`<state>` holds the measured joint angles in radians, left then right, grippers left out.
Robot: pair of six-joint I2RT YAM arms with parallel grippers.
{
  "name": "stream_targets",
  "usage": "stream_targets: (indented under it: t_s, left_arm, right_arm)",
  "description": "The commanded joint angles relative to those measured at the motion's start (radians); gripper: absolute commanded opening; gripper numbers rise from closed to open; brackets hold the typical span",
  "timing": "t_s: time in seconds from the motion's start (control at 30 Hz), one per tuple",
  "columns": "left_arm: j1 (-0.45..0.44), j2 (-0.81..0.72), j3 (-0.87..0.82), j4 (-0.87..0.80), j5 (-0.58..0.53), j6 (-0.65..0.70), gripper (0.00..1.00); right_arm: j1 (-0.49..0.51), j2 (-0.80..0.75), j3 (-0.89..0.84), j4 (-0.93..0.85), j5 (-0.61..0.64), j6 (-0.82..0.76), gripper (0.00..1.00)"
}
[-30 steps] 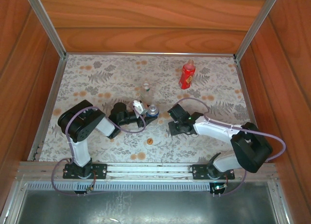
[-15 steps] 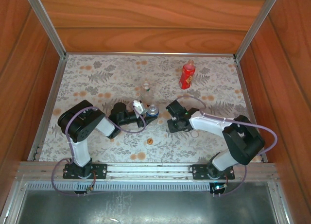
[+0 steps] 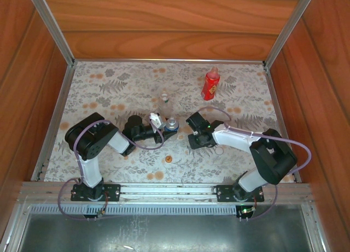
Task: Screw on the bottle caps
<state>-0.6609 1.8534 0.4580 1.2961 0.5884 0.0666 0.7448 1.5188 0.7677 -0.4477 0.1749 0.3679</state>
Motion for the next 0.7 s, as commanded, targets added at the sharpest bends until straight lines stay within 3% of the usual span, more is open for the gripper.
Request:
stream_targets:
  t_s: [0.0,0.67]
  left_arm:
    - [0.007,0.019,-0.009,-0.065,0.02,-0.011,0.63]
    - [-0.017,0.042,-0.026,-0.067,0.023,-0.002,0.64]
  right_arm:
    - [-0.002,-0.048,0.017,-0.039,-0.027,-0.021,0.36]
    - [0.073,-0.131,0.348,-0.396,-0.064,-0.14,0.39]
